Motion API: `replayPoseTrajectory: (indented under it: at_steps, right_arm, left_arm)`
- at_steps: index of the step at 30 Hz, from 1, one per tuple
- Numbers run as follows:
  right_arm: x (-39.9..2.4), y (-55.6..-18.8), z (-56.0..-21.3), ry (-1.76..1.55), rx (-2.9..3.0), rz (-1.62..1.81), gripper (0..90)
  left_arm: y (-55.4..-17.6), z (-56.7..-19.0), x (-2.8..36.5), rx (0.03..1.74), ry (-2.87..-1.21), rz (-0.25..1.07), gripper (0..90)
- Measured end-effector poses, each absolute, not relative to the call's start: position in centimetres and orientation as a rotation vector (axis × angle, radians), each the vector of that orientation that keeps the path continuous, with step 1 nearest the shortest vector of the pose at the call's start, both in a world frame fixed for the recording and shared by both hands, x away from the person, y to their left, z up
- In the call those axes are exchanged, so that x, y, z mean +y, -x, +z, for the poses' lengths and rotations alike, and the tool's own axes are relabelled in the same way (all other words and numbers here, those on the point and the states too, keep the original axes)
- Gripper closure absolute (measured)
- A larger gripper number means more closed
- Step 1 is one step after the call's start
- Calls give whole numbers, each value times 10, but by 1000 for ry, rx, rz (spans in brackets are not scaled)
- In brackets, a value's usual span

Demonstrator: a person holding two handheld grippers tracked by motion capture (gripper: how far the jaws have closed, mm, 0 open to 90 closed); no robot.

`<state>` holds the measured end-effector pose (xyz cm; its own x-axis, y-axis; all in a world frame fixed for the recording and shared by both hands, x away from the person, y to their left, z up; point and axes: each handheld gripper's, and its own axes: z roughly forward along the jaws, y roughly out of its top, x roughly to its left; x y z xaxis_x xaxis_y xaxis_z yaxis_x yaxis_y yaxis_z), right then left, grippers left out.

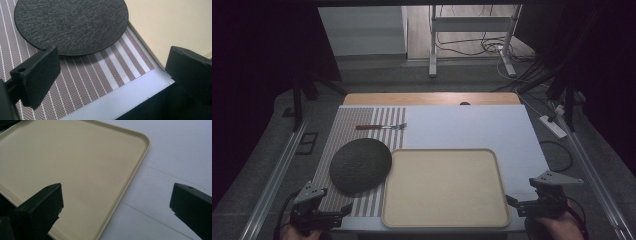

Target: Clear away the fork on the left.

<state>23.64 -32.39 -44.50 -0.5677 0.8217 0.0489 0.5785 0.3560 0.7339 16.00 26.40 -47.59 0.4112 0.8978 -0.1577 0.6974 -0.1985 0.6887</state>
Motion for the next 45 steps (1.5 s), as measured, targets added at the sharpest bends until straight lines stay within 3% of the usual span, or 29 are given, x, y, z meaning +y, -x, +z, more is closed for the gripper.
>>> replayPoseTrajectory:
  at_steps: [17,25,45]
  right_arm:
    - [-323,-237,-445,-1221,2311,1027,0]
    - [-323,-237,-446,-1219,2317,1027,0]
    - [-323,-237,-446,-1224,2321,1024,0]
  left_arm:
    - [-165,-471,261,1307,-1967,398,0]
    - [-178,-474,262,1258,-1961,307,0]
    - [-214,-470,260,1253,-1986,333,0]
